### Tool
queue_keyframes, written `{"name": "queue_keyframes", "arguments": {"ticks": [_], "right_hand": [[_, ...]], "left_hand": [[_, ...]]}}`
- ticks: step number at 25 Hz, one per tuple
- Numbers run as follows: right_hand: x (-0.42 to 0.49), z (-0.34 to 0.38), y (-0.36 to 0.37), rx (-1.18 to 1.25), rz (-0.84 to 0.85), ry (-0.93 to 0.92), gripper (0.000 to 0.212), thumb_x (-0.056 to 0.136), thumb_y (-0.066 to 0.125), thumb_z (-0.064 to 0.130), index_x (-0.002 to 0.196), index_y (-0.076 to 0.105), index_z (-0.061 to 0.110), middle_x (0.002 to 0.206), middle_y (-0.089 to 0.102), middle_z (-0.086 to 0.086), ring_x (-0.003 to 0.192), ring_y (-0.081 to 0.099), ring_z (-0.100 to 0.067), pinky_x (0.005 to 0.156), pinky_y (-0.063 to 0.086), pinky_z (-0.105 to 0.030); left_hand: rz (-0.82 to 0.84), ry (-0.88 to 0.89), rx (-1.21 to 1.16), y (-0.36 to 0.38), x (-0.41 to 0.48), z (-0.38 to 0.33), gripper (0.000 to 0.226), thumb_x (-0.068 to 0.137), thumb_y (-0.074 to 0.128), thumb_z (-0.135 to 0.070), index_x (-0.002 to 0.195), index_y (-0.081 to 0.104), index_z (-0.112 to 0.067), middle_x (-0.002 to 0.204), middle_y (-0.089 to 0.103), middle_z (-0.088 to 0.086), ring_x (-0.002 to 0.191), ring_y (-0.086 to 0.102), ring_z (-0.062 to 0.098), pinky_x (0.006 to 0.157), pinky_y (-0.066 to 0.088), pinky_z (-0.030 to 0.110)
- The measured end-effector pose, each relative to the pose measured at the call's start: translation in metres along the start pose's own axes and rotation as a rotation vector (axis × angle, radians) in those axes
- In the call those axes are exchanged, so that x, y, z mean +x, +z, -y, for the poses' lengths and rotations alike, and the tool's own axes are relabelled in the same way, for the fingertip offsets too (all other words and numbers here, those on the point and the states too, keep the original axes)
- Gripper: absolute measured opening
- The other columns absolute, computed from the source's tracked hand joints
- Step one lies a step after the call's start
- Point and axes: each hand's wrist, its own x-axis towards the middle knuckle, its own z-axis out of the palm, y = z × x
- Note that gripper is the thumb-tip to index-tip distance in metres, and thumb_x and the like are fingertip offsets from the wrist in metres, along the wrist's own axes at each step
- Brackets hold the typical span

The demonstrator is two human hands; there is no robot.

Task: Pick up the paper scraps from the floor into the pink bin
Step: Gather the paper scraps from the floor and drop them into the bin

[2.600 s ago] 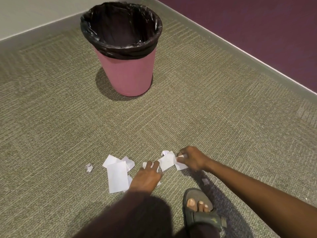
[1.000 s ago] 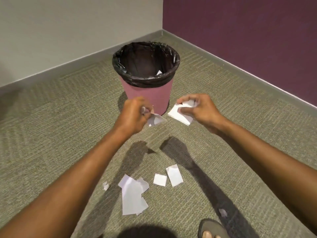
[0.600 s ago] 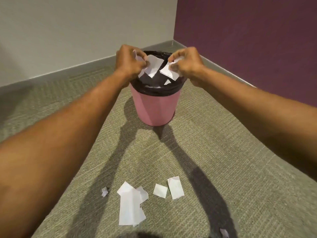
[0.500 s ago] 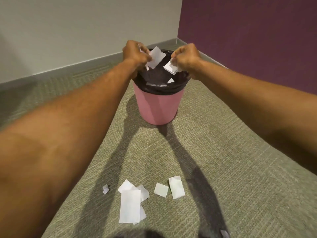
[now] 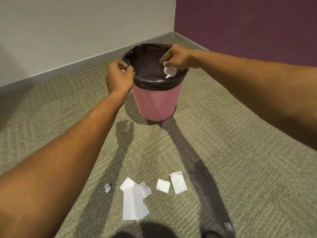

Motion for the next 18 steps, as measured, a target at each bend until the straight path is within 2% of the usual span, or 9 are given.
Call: {"name": "queue_keyframes", "arguments": {"ticks": [2, 4, 6, 8, 10, 12, 14, 16, 18], "right_hand": [[-0.002, -0.002, 0.004, -0.035, -0.004, -0.040, 0.043, 0.098, 0.052, 0.007, 0.139, 0.054, 0.017, 0.148, 0.049, -0.003, 0.133, 0.047, -0.022, 0.100, 0.037, -0.023], [-0.007, -0.001, 0.005, 0.045, -0.075, -0.071, 0.054, 0.095, 0.049, -0.002, 0.145, 0.045, 0.018, 0.152, 0.044, -0.005, 0.136, 0.043, -0.023, 0.106, 0.039, -0.026], [-0.022, -0.002, 0.006, 0.150, -0.243, -0.098, 0.053, 0.092, 0.049, -0.004, 0.142, 0.049, 0.016, 0.141, 0.055, -0.008, 0.129, 0.051, -0.024, 0.104, 0.048, -0.035], [-0.049, -0.010, 0.017, 0.180, -0.413, -0.078, 0.036, 0.092, 0.053, 0.004, 0.126, 0.061, 0.015, 0.114, 0.067, -0.004, 0.102, 0.064, -0.017, 0.088, 0.057, -0.034], [-0.089, -0.028, 0.042, 0.180, -0.425, -0.024, 0.020, 0.093, 0.056, 0.011, 0.110, 0.066, 0.016, 0.096, 0.066, 0.002, 0.078, 0.062, -0.007, 0.070, 0.054, -0.028], [-0.135, -0.054, 0.077, 0.192, -0.296, 0.058, 0.012, 0.093, 0.058, 0.013, 0.102, 0.066, 0.017, 0.089, 0.066, 0.002, 0.068, 0.060, -0.006, 0.061, 0.049, -0.026], [-0.180, -0.079, 0.111, 0.148, -0.099, 0.151, 0.009, 0.093, 0.061, 0.013, 0.099, 0.067, 0.016, 0.090, 0.066, -0.001, 0.073, 0.064, -0.013, 0.061, 0.050, -0.028], [-0.223, -0.103, 0.144, 0.012, 0.123, 0.226, 0.010, 0.091, 0.064, 0.015, 0.099, 0.069, 0.012, 0.095, 0.067, -0.001, 0.088, 0.066, -0.020, 0.071, 0.052, -0.031], [-0.264, -0.124, 0.176, -0.130, 0.339, 0.316, 0.017, 0.086, 0.067, 0.021, 0.098, 0.072, 0.010, 0.100, 0.071, -0.006, 0.093, 0.068, -0.024, 0.077, 0.056, -0.035]], "left_hand": [[-0.032, 0.003, 0.051, -0.001, -0.019, 0.020, 0.010, 0.084, 0.051, -0.014, 0.090, 0.058, -0.015, 0.095, 0.065, 0.008, 0.085, 0.062, 0.023, 0.077, 0.054, 0.042], [-0.036, 0.046, 0.111, -0.001, -0.038, 0.038, 0.010, 0.084, 0.050, -0.015, 0.091, 0.056, -0.015, 0.101, 0.062, 0.010, 0.087, 0.060, 0.024, 0.071, 0.052, 0.040], [0.029, 0.139, 0.193, 0.002, -0.064, 0.053, 0.009, 0.087, 0.054, -0.019, 0.095, 0.055, -0.016, 0.103, 0.057, 0.005, 0.082, 0.052, 0.016, 0.063, 0.041, 0.026], [0.231, 0.226, 0.291, 0.010, -0.098, 0.071, 0.014, 0.089, 0.057, -0.025, 0.099, 0.051, -0.017, 0.102, 0.050, 0.000, 0.084, 0.048, 0.012, 0.063, 0.036, 0.021], [0.539, 0.280, 0.386, 0.020, -0.138, 0.090, 0.025, 0.090, 0.059, -0.031, 0.110, 0.050, -0.019, 0.108, 0.048, 0.000, 0.092, 0.053, 0.018, 0.072, 0.047, 0.031], [0.850, 0.337, 0.522, 0.030, -0.177, 0.105, 0.045, 0.090, 0.060, -0.041, 0.128, 0.047, -0.021, 0.121, 0.048, 0.004, 0.106, 0.053, 0.024, 0.086, 0.050, 0.040], [1.108, 0.387, 0.665, 0.039, -0.214, 0.118, 0.069, 0.085, 0.061, -0.053, 0.143, 0.035, -0.026, 0.137, 0.041, 0.010, 0.122, 0.045, 0.031, 0.098, 0.045, 0.045], [1.296, 0.406, 0.795, 0.046, -0.250, 0.131, 0.090, 0.078, 0.062, -0.064, 0.150, 0.019, -0.032, 0.154, 0.022, 0.013, 0.138, 0.029, 0.038, 0.107, 0.035, 0.054], [1.367, 0.411, 0.918, 0.050, -0.282, 0.144, 0.098, 0.076, 0.063, -0.067, 0.151, 0.008, -0.036, 0.161, 0.004, 0.012, 0.145, 0.012, 0.038, 0.109, 0.027, 0.060]]}}
